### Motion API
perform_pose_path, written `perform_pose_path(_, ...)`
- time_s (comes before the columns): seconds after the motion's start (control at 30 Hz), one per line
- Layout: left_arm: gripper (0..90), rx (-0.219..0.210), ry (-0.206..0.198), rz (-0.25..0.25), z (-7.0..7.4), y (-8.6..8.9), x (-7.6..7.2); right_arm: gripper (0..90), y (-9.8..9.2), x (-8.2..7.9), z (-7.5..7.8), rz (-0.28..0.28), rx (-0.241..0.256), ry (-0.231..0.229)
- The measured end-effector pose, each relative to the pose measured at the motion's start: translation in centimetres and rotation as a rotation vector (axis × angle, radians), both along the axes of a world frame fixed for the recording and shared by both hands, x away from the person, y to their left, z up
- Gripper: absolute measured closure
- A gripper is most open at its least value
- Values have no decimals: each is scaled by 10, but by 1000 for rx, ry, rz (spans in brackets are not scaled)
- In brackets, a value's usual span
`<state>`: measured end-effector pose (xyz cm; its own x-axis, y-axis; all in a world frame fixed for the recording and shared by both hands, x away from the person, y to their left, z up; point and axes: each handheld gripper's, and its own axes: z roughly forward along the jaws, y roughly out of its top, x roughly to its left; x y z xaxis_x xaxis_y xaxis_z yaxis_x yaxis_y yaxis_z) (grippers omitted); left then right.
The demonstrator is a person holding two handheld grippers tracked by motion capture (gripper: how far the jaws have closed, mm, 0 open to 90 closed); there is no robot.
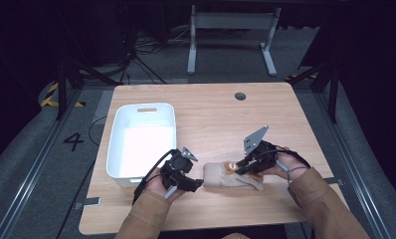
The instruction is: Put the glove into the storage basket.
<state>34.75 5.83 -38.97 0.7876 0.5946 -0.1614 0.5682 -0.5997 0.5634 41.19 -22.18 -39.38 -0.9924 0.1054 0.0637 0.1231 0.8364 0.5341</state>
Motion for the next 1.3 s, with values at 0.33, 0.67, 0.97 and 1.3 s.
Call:
perform_pose_path(0.33, 386, 2, 2, -20, 0, -6, 2, 438, -3, 1, -8, -47, -20, -9)
perform_pose_path(0.67, 408, -20, 9, -53, 4, -11, 6, 427, -22, -5, 11, -119, 100, -48)
perform_pose_path(0.97, 353, -62, -28, -62, 10, -14, 8, 432, -41, -12, 26, -212, 189, -100)
perform_pose_path(1.3, 238, -131, -41, -66, 13, -19, 17, 452, -74, -18, 41, -402, 291, -160)
